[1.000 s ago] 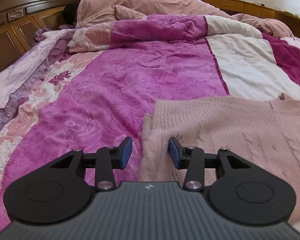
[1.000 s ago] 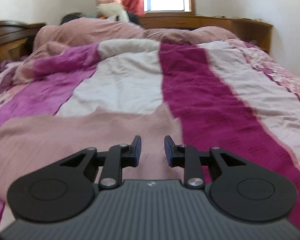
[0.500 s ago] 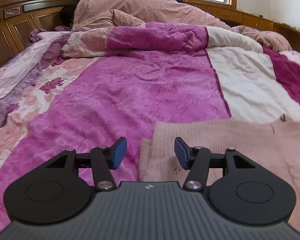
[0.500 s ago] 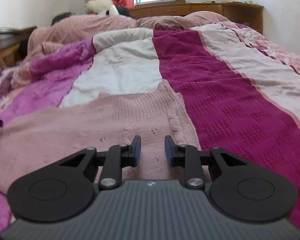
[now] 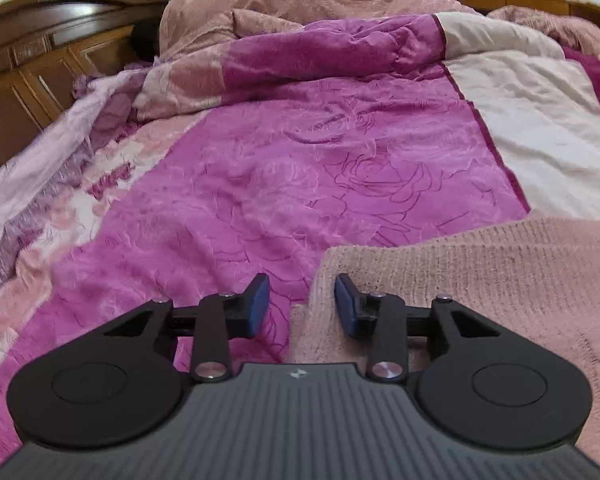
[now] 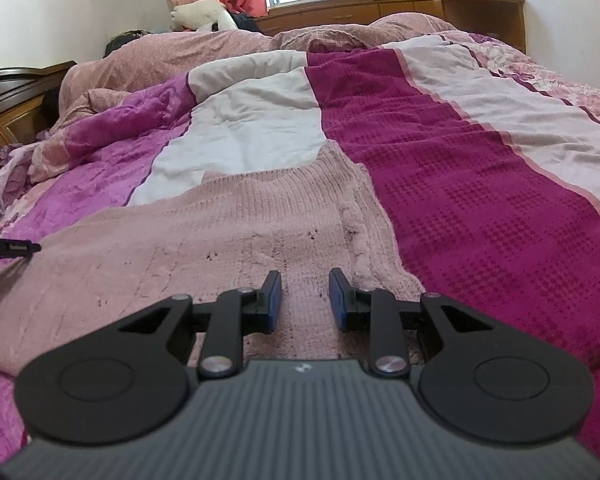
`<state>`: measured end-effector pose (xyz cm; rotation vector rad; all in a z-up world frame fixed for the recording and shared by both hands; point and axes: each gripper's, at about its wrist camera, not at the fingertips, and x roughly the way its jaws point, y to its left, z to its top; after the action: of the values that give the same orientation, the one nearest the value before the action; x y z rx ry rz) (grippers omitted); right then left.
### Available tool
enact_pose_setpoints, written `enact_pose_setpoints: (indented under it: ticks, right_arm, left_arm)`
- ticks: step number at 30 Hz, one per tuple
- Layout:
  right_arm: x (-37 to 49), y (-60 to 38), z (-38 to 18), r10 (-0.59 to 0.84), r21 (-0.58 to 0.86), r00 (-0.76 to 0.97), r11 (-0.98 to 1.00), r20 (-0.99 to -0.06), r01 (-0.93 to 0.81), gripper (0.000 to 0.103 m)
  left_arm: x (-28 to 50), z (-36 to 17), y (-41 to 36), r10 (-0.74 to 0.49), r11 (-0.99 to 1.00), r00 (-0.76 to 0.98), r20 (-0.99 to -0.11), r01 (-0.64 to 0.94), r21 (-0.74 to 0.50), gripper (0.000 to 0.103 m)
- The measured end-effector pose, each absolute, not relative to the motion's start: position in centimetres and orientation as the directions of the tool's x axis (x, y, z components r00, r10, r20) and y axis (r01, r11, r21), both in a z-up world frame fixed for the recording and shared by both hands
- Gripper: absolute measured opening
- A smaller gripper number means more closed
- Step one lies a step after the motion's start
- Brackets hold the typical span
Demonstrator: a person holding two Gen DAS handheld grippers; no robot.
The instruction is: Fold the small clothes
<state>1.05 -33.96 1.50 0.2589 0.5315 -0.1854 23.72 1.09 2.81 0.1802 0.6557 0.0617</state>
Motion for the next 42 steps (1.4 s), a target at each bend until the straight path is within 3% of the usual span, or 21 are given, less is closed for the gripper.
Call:
enact_pose_setpoints:
  ticks: [6,18,21,22,25,34,37,42]
  right_arm:
    - [-0.7,-34.5,3.0,-0.103,0.249,0.862,0.934,-0.497,0.255,0.029]
    - [-1.8,-36.1,1.3,-0.133,0.266,0.825,0.908,-0.549,0.323,0.030]
    - [-2.5,-36.5,2.1,-0.110,0.334,0.825,0.878,-0.555,0.342,0.030]
    - [-2.8,-36.7,2.4,-0.099,0.360,0.827,0.867,-0.553,0.345,0.031]
    - [-4.0,-37.1,3.2,-0.076,0.428,0.837,0.832,-0.541,0.352,0.048]
    - [-7.0,-36.7,2.8,-0.040,0.538,0.828,0.742,-0.559,0.399,0.053]
    - [-7.1,-36.3,2.3,-0.039,0.544,0.821,0.731,-0.569,0.412,0.066]
    - [-6.9,-35.9,1.9,-0.017,0.548,0.816,0.733,-0.578,0.403,0.066]
  left_arm:
    - [21.0,5.2,1.8,0.048,0.987,0.793,-0.607,0.057,0.153,0.046]
    - [9.8,7.7,2.3,-0.039,0.998,0.722,-0.690,0.061,0.006,0.054]
    - [7.6,7.9,1.9,-0.051,0.998,0.709,-0.703,0.057,-0.014,0.054]
    - [7.0,7.9,1.7,-0.054,0.998,0.706,-0.706,0.058,-0.018,0.054]
    - [5.4,8.0,1.1,-0.043,0.999,0.693,-0.720,0.050,-0.012,0.054]
    - [3.9,8.2,0.0,-0.065,0.998,0.656,-0.752,0.044,-0.049,0.055]
    - [3.8,8.1,-0.4,-0.059,0.998,0.646,-0.761,0.042,-0.042,0.055]
    - [3.7,7.7,-0.6,-0.056,0.998,0.631,-0.774,0.044,-0.036,0.055]
